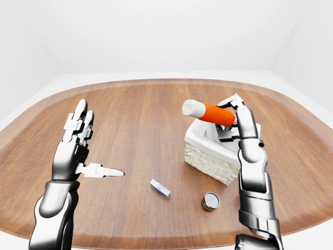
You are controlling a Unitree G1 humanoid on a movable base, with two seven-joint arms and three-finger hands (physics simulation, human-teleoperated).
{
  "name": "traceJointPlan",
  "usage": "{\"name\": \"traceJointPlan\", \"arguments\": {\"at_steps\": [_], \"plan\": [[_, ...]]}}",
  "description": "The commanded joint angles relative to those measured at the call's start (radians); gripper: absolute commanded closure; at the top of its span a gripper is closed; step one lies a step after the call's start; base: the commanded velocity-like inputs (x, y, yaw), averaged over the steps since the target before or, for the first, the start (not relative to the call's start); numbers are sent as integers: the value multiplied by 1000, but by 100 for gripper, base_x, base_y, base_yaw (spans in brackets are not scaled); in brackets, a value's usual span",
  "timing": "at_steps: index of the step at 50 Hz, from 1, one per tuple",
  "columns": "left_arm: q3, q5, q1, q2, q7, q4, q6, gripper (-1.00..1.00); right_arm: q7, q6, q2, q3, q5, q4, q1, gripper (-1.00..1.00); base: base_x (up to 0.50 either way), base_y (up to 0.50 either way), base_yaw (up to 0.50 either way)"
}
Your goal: Pick up the ketchup, and put it in the basket.
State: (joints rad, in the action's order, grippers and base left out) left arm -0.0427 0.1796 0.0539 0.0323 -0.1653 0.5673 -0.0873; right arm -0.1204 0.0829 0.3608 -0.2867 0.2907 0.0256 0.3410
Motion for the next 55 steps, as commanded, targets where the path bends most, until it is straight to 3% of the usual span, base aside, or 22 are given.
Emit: {"name": "traceJointPlan", "arguments": {"at_steps": [1, 3, 5, 11, 16, 30, 55], "plan": [[1, 2, -3, 0, 0, 7, 0, -100, 107, -60, 95, -18, -11, 339, 92, 100, 0, 0, 0], [1, 2, -3, 0, 1, 7, 0, -100, 108, -61, 96, -17, -12, 341, 93, 100, 0, 0, 0], [3, 2, -1, -1, 1, 6, 0, -100, 132, -90, 121, -13, -1, 423, 121, 100, 0, 0, 0], [3, 4, -5, 1, 2, 1, 0, -100, 152, -119, 147, -2, -6, 515, 157, 100, 0, 0, 0], [2, 4, -4, 0, 3, -3, 0, -100, 157, -128, 157, 2, -6, 540, 162, 100, 0, 0, 0], [7, 4, -6, -1, 2, -4, 0, -100, 121, -75, 215, -12, 20, 526, 195, 100, 0, 0, 0], [8, 4, -1, -1, 4, -14, 0, -100, 117, -75, 280, -14, 57, 592, 246, 100, 0, 0, 0]]}}
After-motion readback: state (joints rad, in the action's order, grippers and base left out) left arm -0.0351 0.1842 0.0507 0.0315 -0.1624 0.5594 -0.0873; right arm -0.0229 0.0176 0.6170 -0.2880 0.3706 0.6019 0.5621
